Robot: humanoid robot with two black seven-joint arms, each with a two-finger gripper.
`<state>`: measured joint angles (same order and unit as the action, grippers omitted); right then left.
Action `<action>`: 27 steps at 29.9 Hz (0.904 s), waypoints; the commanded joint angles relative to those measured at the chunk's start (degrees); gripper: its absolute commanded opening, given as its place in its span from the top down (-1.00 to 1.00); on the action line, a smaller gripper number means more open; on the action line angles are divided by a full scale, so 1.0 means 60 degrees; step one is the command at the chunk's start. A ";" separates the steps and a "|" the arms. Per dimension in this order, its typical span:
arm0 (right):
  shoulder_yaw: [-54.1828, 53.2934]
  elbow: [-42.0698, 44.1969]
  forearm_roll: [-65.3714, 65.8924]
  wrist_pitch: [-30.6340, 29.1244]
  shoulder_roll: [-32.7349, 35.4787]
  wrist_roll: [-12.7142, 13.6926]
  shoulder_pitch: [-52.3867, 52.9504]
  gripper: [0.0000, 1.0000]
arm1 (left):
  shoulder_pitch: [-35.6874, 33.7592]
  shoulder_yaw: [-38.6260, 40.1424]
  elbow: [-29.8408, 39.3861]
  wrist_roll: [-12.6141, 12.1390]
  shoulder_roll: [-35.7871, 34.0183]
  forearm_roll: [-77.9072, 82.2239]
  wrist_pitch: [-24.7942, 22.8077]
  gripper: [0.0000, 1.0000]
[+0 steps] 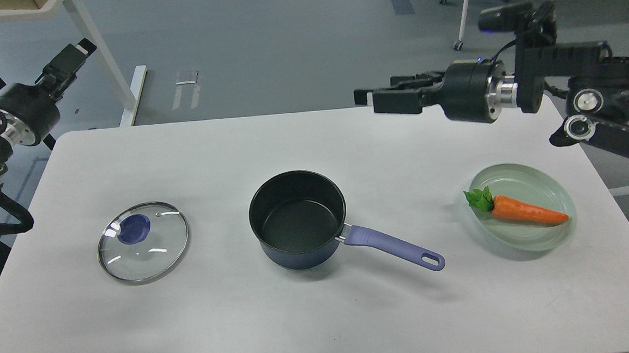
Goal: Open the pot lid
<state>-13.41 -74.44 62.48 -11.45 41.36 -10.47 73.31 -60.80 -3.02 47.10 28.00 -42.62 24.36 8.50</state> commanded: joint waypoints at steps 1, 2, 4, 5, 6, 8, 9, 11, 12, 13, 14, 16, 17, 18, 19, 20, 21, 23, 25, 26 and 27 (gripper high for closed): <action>-0.0752 0.1460 -0.1007 0.0411 -0.0184 0.0002 -0.0119 -1.00 | -0.0033 0.0633 -0.0640 0.0001 0.0890 -0.1331 -0.0039 -0.98; -0.0797 0.1798 -0.1213 0.0660 -0.0286 0.0002 -0.0119 -1.00 | -0.0004 0.0839 -0.0816 0.0001 0.1110 -0.1712 -0.0068 -0.98; -0.0827 0.2385 -0.1652 0.1100 -0.0462 -0.0013 -0.0162 -1.00 | 0.0040 0.1176 -0.1285 0.0001 0.1535 -0.2372 -0.0112 -0.98; -0.0841 0.2692 -0.2017 0.1319 -0.0564 -0.0028 -0.0235 -1.00 | 0.0041 0.1323 -0.1504 0.0001 0.1798 -0.2709 -0.0156 -0.98; -0.0856 0.2956 -0.2470 0.1481 -0.0696 -0.0028 -0.0280 -1.00 | 0.0055 0.1426 -0.1681 0.0001 0.2047 -0.2987 -0.0215 -0.98; -0.0856 0.3527 -0.3699 0.1745 -0.1032 -0.0028 -0.0455 -1.00 | 0.0055 0.1616 -0.1974 0.0001 0.2487 -0.3574 -0.0390 -0.98; -0.0856 0.3907 -0.4488 0.1804 -0.1251 -0.0042 -0.0557 -1.00 | 0.0070 0.1748 -0.2077 0.0001 0.2634 -0.3895 -0.0493 -0.98; -0.0856 0.4596 -0.5881 0.1805 -0.1735 -0.0042 -0.0762 -1.00 | 0.0099 0.2055 -0.2151 0.0001 0.2767 -0.4467 -0.0698 -0.98; -0.0870 0.4889 -0.6467 0.1805 -0.1969 -0.0042 -0.0894 -1.00 | 0.0114 0.2158 -0.2151 0.0001 0.2811 -0.4716 -0.0771 -0.98; -0.0914 0.5240 -0.7068 0.1834 -0.2218 -0.0042 -0.1040 -1.00 | 0.0143 0.2261 -0.2151 0.0001 0.2840 -0.5023 -0.0830 -0.98; -0.1031 0.5577 -0.7610 0.1820 -0.2481 -0.0042 -0.1187 -1.00 | 0.0230 0.2320 -0.2151 0.0001 0.2899 -0.5302 -0.0888 -0.98; -0.1425 0.6105 -0.8549 0.1834 -0.2950 -0.0042 -0.1465 -1.00 | 0.0420 0.2350 -0.2151 0.0001 0.3031 -0.5786 -0.1064 -0.98; -0.1761 0.6369 -0.9003 0.1820 -0.3185 -0.0042 -0.1626 -1.00 | 0.0508 0.2350 -0.2137 0.0001 0.3060 -0.6020 -0.1166 -0.98; -0.2098 0.6589 -0.9370 0.1820 -0.3390 -0.0042 -0.1773 -1.00 | 0.0596 0.2364 -0.2107 0.0001 0.3090 -0.6167 -0.1254 -0.98; -0.2478 0.6823 -0.9678 0.1820 -0.3610 -0.0042 -0.1934 -1.00 | 0.0684 0.2437 -0.2078 0.0001 0.3119 -0.6285 -0.1313 -0.98; -0.2960 0.7043 -0.9957 0.1791 -0.3888 -0.0042 -0.2095 -1.00 | 0.0787 0.2525 -0.2049 0.0001 0.3163 -0.6373 -0.1401 -0.98; -0.3386 0.7176 -1.0148 0.1747 -0.4122 -0.0042 -0.2212 -1.00 | 0.0875 0.2656 -0.2034 0.0001 0.3207 -0.6374 -0.1474 -0.98; -0.4410 0.7265 -1.0398 0.1717 -0.4518 -0.0028 -0.2534 -1.00 | 0.1021 0.3065 -0.2019 0.0001 0.3265 -0.6389 -0.1737 -0.99; -0.5435 0.7236 -1.0705 0.1688 -0.4710 -0.0013 -0.2813 -1.00 | 0.1080 0.3417 -0.1990 0.0001 0.3324 -0.6389 -0.1987 -0.98; -0.5948 0.7221 -1.0939 0.1688 -0.4856 0.0016 -0.2930 -1.00 | 0.1095 0.3463 -0.1990 0.0001 0.3353 -0.6374 -0.2075 -0.99; -0.6331 0.7221 -1.1130 0.1659 -0.5031 0.0074 -0.3018 -1.00 | 0.1095 0.3478 -0.1975 0.0001 0.3382 -0.6374 -0.2119 -0.98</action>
<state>-43.85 -31.08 -1.19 -1.22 13.61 -10.60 57.10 -54.53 16.50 35.06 28.00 -22.81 -13.92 -2.83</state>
